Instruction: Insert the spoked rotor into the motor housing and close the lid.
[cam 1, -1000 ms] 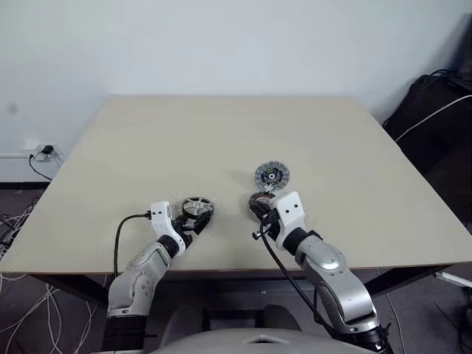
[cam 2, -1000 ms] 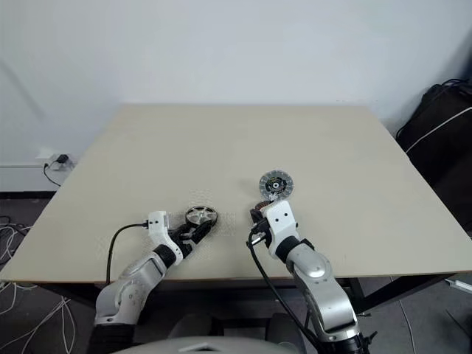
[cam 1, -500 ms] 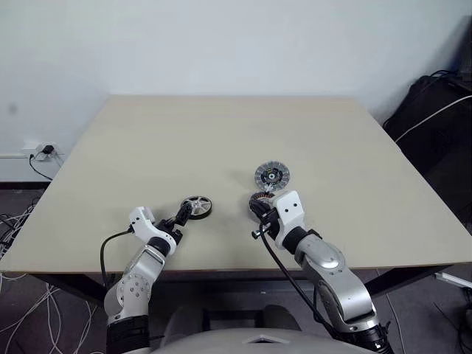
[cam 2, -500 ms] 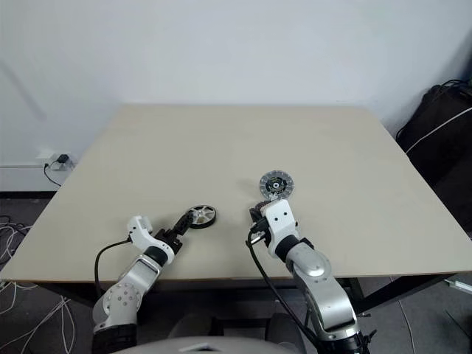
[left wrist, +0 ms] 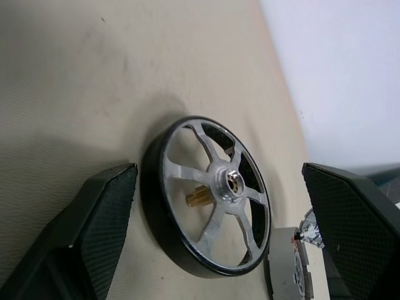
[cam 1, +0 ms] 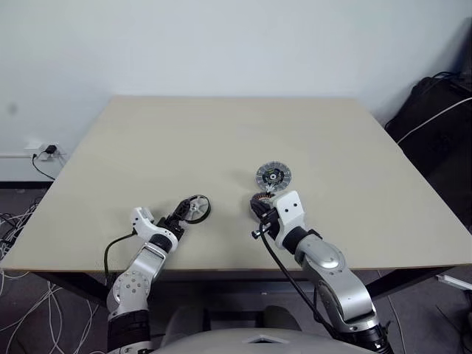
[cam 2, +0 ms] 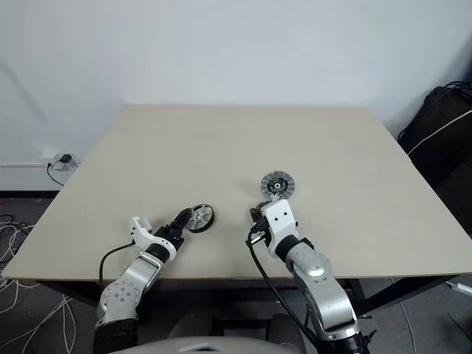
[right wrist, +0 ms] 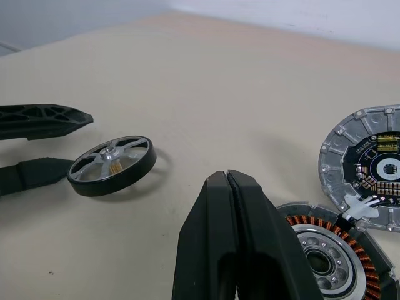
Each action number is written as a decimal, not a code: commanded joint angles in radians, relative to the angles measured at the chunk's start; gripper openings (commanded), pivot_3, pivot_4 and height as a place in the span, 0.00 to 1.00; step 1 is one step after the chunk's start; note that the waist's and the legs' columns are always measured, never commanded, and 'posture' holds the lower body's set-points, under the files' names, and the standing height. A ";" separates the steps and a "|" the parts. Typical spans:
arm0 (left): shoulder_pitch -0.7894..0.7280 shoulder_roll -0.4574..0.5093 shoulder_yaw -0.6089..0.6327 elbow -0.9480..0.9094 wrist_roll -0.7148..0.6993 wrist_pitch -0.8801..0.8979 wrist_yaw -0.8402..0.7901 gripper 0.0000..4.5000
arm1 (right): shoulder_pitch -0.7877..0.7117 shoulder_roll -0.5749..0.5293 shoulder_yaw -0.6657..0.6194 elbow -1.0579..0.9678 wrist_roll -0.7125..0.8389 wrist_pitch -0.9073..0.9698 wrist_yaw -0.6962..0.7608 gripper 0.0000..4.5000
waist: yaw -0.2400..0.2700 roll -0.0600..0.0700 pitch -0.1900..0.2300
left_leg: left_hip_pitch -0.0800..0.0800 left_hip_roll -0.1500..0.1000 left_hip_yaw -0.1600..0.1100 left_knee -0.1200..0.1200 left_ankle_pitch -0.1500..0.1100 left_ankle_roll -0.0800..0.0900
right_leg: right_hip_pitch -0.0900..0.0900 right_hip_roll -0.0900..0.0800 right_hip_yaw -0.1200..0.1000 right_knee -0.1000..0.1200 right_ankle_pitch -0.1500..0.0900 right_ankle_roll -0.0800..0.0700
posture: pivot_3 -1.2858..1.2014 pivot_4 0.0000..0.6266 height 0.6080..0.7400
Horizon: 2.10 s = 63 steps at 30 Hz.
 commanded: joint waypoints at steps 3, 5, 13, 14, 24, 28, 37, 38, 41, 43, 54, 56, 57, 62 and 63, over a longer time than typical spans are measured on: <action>-0.012 -0.097 -0.067 -0.011 -0.029 0.037 0.014 1.00 | -0.022 0.005 0.003 -0.026 0.000 -0.004 -0.004 0.01 | 0.000 0.000 0.000 | 0.000 0.000 0.000 0.000 0.000 0.000 | 0.000 0.000 0.000 0.000 0.000 0.000 | 0.52 0.00 1.00; -0.013 -0.094 -0.071 -0.009 -0.031 0.036 0.018 1.00 | -0.021 0.005 0.002 -0.026 0.001 -0.003 -0.004 0.01 | -0.001 0.000 0.000 | 0.000 0.000 0.000 0.000 0.000 0.000 | 0.000 0.000 0.000 0.000 0.000 0.000 | 0.52 0.00 1.00; -0.023 -0.096 -0.078 -0.005 -0.045 0.027 0.017 1.00 | -0.019 0.007 0.004 -0.022 0.000 -0.002 -0.008 0.01 | -0.003 -0.001 0.000 | 0.000 0.000 0.000 0.000 0.000 0.000 | -0.001 0.000 0.000 0.000 0.000 0.000 | 0.52 0.00 1.00; -0.024 -0.098 -0.079 -0.003 -0.046 0.026 0.017 1.00 | -0.019 0.007 0.004 -0.021 -0.001 -0.001 -0.008 0.01 | -0.003 -0.001 0.000 | 0.000 0.000 0.000 0.000 0.000 0.000 | -0.001 0.000 0.000 0.000 0.000 0.000 | 0.52 0.00 1.00; -0.018 -0.100 -0.087 0.003 -0.056 0.018 0.036 0.35 | -0.015 0.004 0.004 -0.017 -0.009 0.000 -0.007 0.00 | -0.003 -0.001 0.001 | -0.001 0.000 0.000 0.000 0.000 0.000 | -0.001 0.000 0.000 0.000 0.000 0.000 | 0.52 0.00 1.00; -0.013 -0.096 -0.082 0.002 -0.058 0.013 0.044 0.09 | -0.016 0.004 0.007 -0.016 -0.012 0.001 -0.007 0.00 | -0.003 -0.001 0.001 | -0.001 0.000 0.000 0.000 0.000 0.000 | -0.001 0.000 0.000 0.000 0.000 0.000 | 0.52 0.00 1.00; 0.003 -0.092 -0.115 -0.042 -0.071 -0.043 -0.057 0.09 | 0.025 0.001 -0.047 -0.064 0.070 -0.002 0.029 0.00 | -0.002 -0.001 0.001 | -0.001 0.000 0.000 -0.001 0.000 0.000 | -0.001 0.000 0.000 -0.001 0.000 0.000 | 0.52 0.00 1.00; 0.000 -0.089 -0.125 -0.044 -0.073 -0.044 -0.080 0.09 | 0.038 -0.001 -0.059 -0.069 0.085 -0.008 0.036 0.00 | -0.001 -0.001 0.001 | -0.001 0.000 0.000 -0.001 0.000 0.000 | -0.001 0.000 0.000 -0.001 0.000 0.000 | 0.52 0.00 1.00; -0.014 -0.084 -0.157 -0.051 -0.075 -0.037 -0.127 0.09 | 0.070 -0.008 -0.090 -0.068 0.113 -0.035 0.051 0.00 | -0.002 -0.002 0.001 | -0.002 0.000 0.000 -0.001 0.000 0.000 | -0.001 0.000 0.000 -0.001 0.000 0.000 | 0.52 0.00 1.00; -0.028 -0.080 -0.176 -0.052 -0.080 -0.033 -0.160 0.09 | 0.089 -0.002 -0.112 -0.053 0.116 -0.069 0.042 0.00 | -0.004 -0.001 0.001 | -0.002 0.000 0.000 -0.001 0.000 0.000 | -0.001 0.000 0.000 -0.001 0.000 0.000 | 0.52 0.00 1.00; -0.146 -0.075 -0.253 0.062 -0.070 0.009 -0.248 0.09 | 0.189 0.057 -0.190 0.143 0.035 -0.357 -0.066 0.00 | -0.004 -0.001 0.001 | -0.001 0.000 0.000 -0.001 0.000 0.000 | -0.001 0.000 0.001 -0.001 0.000 0.001 | 0.52 0.00 1.00; -0.166 -0.079 -0.263 0.089 -0.068 0.017 -0.259 0.09 | 0.201 0.062 -0.196 0.192 0.022 -0.402 -0.078 0.00 | -0.004 -0.001 0.002 | -0.001 0.000 0.000 -0.001 0.000 0.000 | -0.001 0.000 0.001 -0.001 0.000 0.001 | 0.52 0.00 1.00; -0.173 -0.083 -0.267 0.099 -0.067 0.021 -0.263 0.09 | 0.206 0.063 -0.198 0.210 0.020 -0.419 -0.080 0.00 | -0.004 -0.001 0.002 | -0.001 0.000 0.000 -0.001 0.000 0.000 | -0.002 0.001 0.001 -0.001 0.000 0.001 | 0.52 0.00 1.00; -0.215 -0.092 -0.311 0.170 -0.034 0.017 -0.306 0.09 | 0.231 0.068 -0.208 0.261 0.011 -0.465 -0.092 0.00 | -0.004 0.000 0.002 | -0.001 0.000 0.000 -0.001 0.000 0.000 | -0.002 0.001 0.001 -0.001 0.000 0.001 | 0.52 0.00 1.00; -0.223 -0.094 -0.319 0.182 -0.027 0.014 -0.313 0.09 | 0.235 0.066 -0.211 0.265 0.011 -0.469 -0.091 0.00 | -0.004 0.000 0.002 | -0.001 0.000 0.000 -0.001 0.000 0.000 | -0.002 0.001 0.001 -0.001 0.000 0.001 | 0.52 0.00 1.00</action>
